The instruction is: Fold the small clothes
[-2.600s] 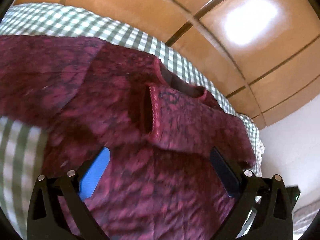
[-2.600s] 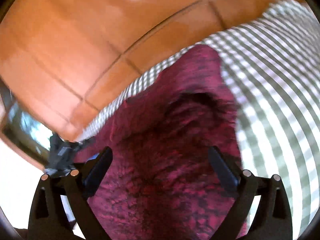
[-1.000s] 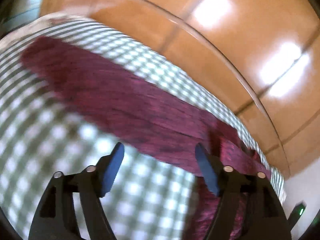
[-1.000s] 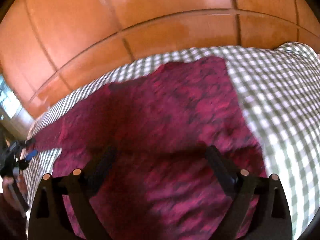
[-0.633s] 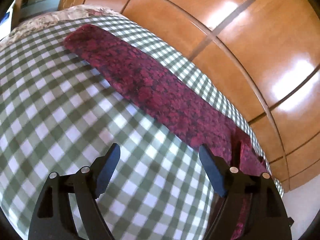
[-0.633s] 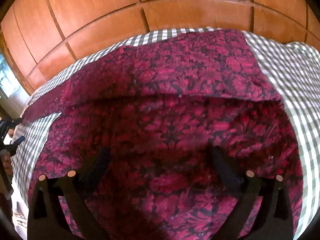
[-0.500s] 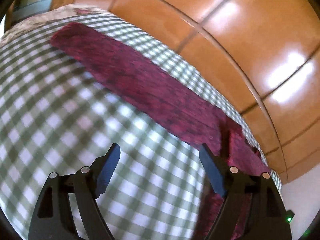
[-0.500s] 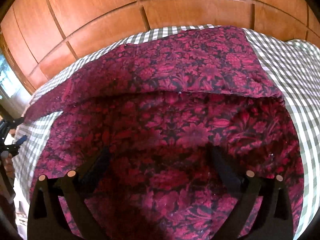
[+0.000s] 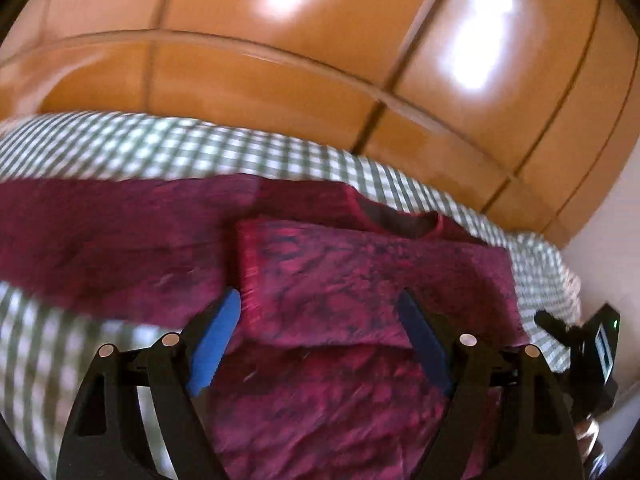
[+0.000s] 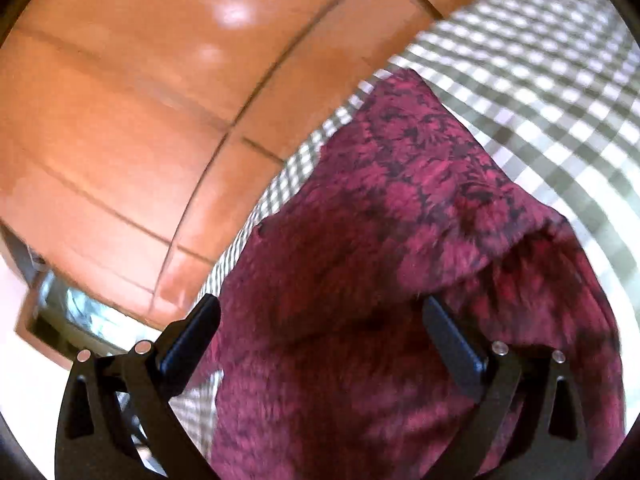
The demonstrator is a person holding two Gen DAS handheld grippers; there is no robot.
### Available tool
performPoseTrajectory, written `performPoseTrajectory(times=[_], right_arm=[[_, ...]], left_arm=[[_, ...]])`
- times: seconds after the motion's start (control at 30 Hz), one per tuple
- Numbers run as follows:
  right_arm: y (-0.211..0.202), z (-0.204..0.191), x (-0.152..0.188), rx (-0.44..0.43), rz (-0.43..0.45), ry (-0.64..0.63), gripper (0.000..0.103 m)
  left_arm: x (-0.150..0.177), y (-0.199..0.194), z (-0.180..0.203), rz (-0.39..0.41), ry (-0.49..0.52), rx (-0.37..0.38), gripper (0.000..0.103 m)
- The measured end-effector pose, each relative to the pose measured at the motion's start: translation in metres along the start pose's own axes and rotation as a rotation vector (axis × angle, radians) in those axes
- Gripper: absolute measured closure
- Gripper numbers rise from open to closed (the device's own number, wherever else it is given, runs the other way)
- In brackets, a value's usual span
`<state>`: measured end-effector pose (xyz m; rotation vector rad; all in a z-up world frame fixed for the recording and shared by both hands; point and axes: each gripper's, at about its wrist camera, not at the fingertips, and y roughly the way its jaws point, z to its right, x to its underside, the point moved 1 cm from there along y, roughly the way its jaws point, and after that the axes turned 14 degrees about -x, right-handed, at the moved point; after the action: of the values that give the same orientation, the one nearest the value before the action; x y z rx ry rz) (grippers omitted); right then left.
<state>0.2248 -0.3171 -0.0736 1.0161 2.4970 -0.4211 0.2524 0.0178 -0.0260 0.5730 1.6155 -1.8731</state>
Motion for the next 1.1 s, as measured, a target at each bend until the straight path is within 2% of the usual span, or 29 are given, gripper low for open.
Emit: performPoseTrajectory(times=[0.1,0.13,0.17,0.2,0.3,0.47,0.6,0.67,0.77,0.83,0.87,0.97,1.03,1.1], right_arm=[[-0.002,0.004,-0.019,-0.029,0.045,0.016,0.002],[-0.008,0.006,-0.025,-0.044,0.075,0.023,0.003],[-0.017,0.008,-0.030,-0.059,0.117,0.041,0.005],[-0.026,0.015,-0.035,-0.098,0.163,0.087,0.007],[-0.032,0.028,-0.035,-0.144,0.190,0.157,0.009],[-0.039,0.017,-0.022,-0.124,0.116,0.098,0.006],[-0.045,-0.011,-0.011,-0.103,-0.012,-0.008,0.003],[-0.048,-0.033,-0.011,-0.057,-0.046,-0.125,0.003],[-0.040,-0.057,-0.021,0.075,-0.033,-0.298,0.003],[-0.026,-0.062,-0.031,0.139,-0.041,-0.357,0.005],[-0.017,-0.062,-0.036,0.159,-0.057,-0.376,0.010],[0.025,-0.057,-0.049,0.191,-0.183,-0.397,0.028],[0.058,-0.048,-0.050,0.254,-0.297,-0.422,0.034],[0.074,-0.040,-0.047,0.342,-0.325,-0.457,0.034]], left_arm=[[0.000,0.031,0.014,-0.070,0.029,-0.037,0.024],[0.004,0.046,0.016,-0.108,0.052,-0.088,0.031],[0.007,0.056,0.016,-0.127,0.070,-0.121,0.033],[0.010,0.062,0.015,-0.127,0.080,-0.128,0.033],[0.015,0.059,0.015,-0.097,0.090,-0.139,0.033],[0.014,0.043,0.012,-0.082,0.067,-0.139,0.033],[0.004,0.021,0.016,0.016,0.066,-0.122,0.033],[-0.001,0.018,0.020,0.039,0.088,-0.121,0.033],[-0.006,0.025,0.022,0.034,0.111,-0.135,0.033],[-0.007,0.031,0.019,0.020,0.110,-0.143,0.033],[-0.007,0.034,0.018,0.010,0.104,-0.141,0.033],[-0.006,0.043,0.014,-0.011,0.101,-0.148,0.032],[-0.004,0.048,0.008,-0.032,0.080,-0.169,0.026],[-0.001,0.059,0.000,-0.076,0.048,-0.177,0.023]])
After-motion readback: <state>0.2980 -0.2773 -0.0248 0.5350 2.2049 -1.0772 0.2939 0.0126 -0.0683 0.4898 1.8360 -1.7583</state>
